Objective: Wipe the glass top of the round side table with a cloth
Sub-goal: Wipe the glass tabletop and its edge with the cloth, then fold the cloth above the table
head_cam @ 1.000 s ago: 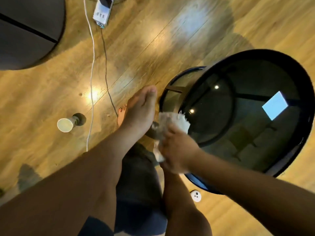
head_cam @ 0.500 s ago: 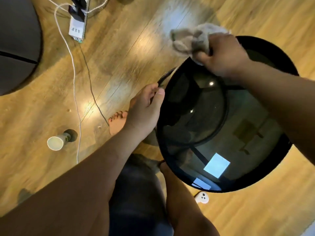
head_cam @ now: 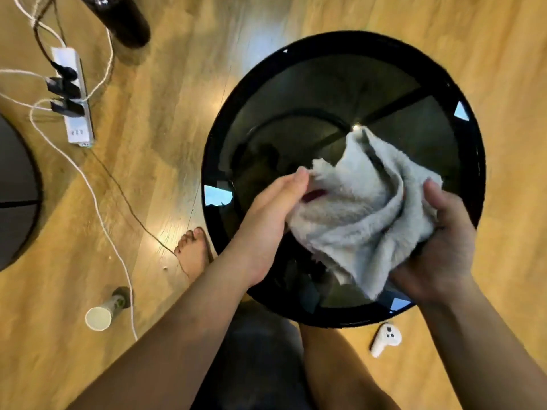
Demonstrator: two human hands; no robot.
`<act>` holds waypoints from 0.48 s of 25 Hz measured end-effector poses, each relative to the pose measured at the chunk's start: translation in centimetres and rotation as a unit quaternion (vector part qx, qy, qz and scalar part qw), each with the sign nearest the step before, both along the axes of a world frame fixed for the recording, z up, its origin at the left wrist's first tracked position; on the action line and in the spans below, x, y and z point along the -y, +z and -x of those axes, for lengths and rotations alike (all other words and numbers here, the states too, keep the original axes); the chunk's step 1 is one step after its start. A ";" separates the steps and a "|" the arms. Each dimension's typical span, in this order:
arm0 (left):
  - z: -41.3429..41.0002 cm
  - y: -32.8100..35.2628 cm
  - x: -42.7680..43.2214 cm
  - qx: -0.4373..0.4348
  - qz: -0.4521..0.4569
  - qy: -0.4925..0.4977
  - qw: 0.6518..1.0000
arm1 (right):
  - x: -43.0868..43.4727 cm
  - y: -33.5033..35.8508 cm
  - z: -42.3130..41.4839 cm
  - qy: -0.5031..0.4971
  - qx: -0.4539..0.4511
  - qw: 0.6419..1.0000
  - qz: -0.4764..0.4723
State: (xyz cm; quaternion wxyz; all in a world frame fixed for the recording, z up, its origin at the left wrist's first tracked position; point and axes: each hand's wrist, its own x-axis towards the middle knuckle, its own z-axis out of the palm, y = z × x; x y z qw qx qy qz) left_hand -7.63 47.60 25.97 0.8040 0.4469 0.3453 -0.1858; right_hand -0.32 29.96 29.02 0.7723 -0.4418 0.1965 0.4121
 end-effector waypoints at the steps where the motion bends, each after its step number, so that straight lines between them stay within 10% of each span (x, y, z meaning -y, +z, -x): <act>1: 0.3 0.1 0.9 -0.015 0.069 -0.004 0.998 | 0.5 -0.2 1.6 -0.001 -0.032 0.997 -0.065; 5: 4.0 -1.0 3.2 -0.009 0.153 -0.034 0.988 | 2.4 -3.4 6.6 -0.008 -0.056 0.998 0.012; 12: 2.3 -7.0 5.8 0.095 0.136 -0.061 0.984 | 4.7 -7.8 6.4 0.019 0.171 0.977 0.130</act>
